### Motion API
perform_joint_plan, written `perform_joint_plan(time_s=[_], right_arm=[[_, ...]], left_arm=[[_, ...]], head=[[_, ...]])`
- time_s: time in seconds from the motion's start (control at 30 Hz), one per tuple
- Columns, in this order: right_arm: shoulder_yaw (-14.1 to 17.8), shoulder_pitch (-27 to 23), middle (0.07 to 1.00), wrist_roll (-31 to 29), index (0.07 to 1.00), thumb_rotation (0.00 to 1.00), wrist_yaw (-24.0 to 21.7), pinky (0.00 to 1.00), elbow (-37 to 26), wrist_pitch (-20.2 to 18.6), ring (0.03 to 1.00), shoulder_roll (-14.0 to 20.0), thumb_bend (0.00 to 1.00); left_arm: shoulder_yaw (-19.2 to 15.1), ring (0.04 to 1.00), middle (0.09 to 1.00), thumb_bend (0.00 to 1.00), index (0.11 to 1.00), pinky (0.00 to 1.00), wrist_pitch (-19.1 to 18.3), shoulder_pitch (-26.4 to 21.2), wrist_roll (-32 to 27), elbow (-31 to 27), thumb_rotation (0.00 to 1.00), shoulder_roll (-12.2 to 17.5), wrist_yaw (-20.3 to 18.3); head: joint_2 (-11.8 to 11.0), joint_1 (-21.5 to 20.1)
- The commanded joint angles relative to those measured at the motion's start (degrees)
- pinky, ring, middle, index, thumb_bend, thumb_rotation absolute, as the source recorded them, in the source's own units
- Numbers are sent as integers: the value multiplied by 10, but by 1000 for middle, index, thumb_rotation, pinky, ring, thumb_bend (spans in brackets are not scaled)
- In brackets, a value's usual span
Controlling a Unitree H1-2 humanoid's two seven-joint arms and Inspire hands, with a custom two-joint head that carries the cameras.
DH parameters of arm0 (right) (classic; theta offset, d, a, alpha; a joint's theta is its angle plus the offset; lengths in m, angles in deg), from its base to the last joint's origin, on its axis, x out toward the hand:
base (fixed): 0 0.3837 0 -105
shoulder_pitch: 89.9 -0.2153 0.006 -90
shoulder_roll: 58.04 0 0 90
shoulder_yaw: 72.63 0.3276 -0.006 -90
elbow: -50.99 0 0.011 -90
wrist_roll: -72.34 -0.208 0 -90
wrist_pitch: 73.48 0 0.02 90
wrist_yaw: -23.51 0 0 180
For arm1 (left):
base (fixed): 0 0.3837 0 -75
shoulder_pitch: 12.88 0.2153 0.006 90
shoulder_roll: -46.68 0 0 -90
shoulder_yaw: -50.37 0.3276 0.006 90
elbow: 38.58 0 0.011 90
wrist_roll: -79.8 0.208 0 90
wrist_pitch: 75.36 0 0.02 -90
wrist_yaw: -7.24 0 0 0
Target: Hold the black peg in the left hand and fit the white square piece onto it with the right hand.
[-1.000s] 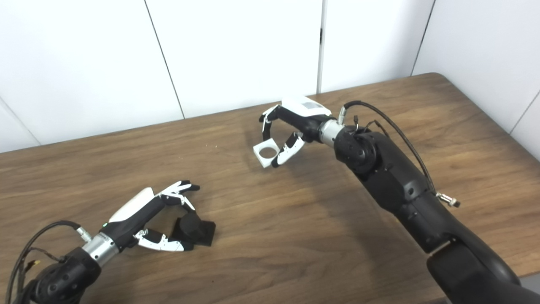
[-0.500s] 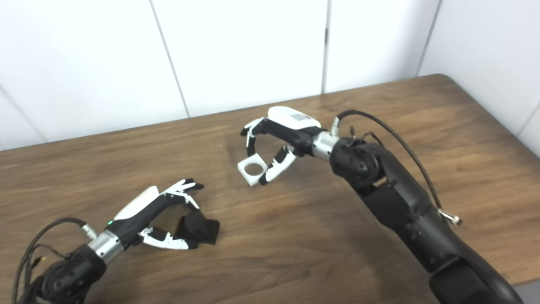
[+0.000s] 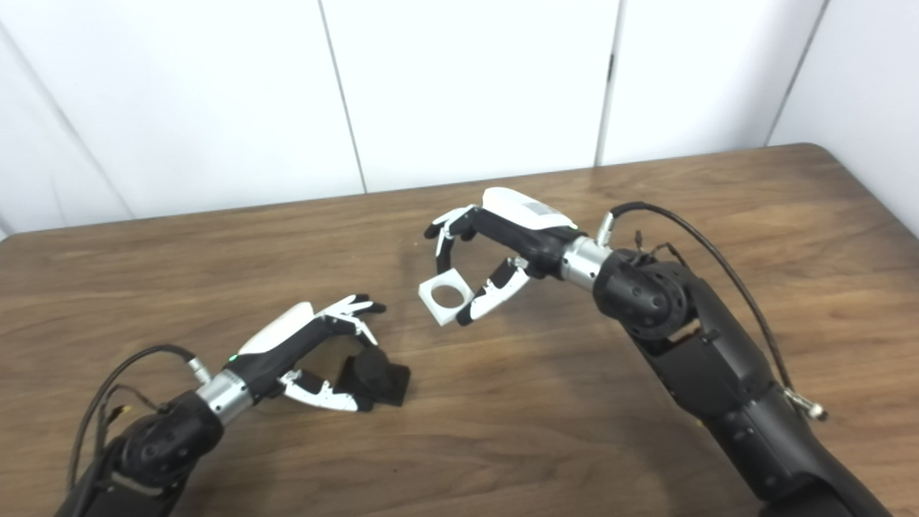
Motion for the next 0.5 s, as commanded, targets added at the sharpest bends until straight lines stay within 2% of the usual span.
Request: perform_joint_plan(time_s=[0.0, 0.2, 0.47], right_arm=[[10, -17, 805, -12, 480, 133, 2, 738, -20, 15, 849, -1, 521], [10, -12, 801, -25, 480, 133, -6, 739, -28, 25, 851, -1, 520], [5, -13, 804, -41, 480, 133, -23, 740, -38, 16, 857, -6, 519]], left_arm=[[18, 1000, 931, 518, 492, 1000, -16, -3, 38, 8, 82, -7, -5], [24, 1000, 936, 517, 493, 1000, -29, -6, 52, 5, 85, -15, -4], [29, 1000, 935, 517, 492, 1000, -36, -10, 53, 8, 87, -24, -2]], head=[[1, 15], [7, 53], [9, 76]])
